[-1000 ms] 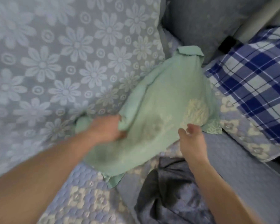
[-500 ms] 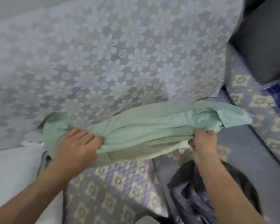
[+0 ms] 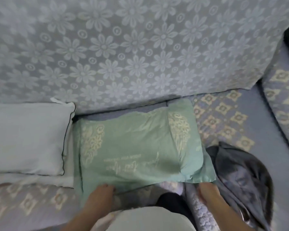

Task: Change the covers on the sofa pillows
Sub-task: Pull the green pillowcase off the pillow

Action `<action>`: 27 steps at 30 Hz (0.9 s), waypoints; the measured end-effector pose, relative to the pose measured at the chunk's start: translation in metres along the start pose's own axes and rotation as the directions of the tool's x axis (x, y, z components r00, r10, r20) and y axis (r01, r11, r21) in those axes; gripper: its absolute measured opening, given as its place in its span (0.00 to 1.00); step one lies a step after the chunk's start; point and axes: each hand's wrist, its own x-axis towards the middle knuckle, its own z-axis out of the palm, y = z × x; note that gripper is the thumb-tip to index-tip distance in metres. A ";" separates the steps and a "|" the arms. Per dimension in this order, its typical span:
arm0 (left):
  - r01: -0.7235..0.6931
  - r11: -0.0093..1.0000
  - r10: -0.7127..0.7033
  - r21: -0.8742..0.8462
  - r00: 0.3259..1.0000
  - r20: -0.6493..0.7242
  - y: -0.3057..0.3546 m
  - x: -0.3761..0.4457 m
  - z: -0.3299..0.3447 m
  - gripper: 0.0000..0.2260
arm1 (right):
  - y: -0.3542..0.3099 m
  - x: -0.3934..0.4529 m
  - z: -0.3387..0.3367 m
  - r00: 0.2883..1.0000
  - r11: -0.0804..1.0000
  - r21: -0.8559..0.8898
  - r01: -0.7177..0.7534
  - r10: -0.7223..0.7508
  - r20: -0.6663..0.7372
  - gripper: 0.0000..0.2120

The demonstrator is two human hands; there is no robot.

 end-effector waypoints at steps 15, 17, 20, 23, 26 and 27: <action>-0.032 0.447 -0.124 -0.894 0.987 -0.098 0.074 -0.010 -0.104 0.07 | -0.133 -0.080 0.090 0.738 0.753 -0.147 0.641 -0.553 0.386 0.22; -0.058 0.366 -0.142 -0.929 0.983 -0.117 0.105 -0.002 -0.128 0.14 | -0.115 -0.106 0.084 0.636 0.623 -0.193 0.758 -0.641 0.430 0.24; -0.036 0.714 -0.117 -0.699 0.979 -0.170 0.128 0.015 -0.156 0.17 | -0.108 -0.136 0.071 0.503 0.509 -0.148 0.848 -0.686 0.525 0.26; -0.015 0.928 -0.083 -0.373 0.966 -0.245 0.123 0.011 -0.178 0.07 | -0.107 -0.148 0.073 0.468 0.376 -0.302 0.876 -0.812 0.347 0.22; -0.102 0.968 0.033 -0.229 0.958 -0.284 0.115 -0.007 -0.182 0.02 | -0.101 -0.134 0.073 0.539 0.445 -0.574 0.687 -0.842 -0.009 0.30; -0.129 0.976 0.073 -0.173 0.951 -0.300 0.114 -0.016 -0.180 0.02 | -0.099 -0.130 0.072 0.572 0.486 -0.608 0.627 -0.818 -0.063 0.37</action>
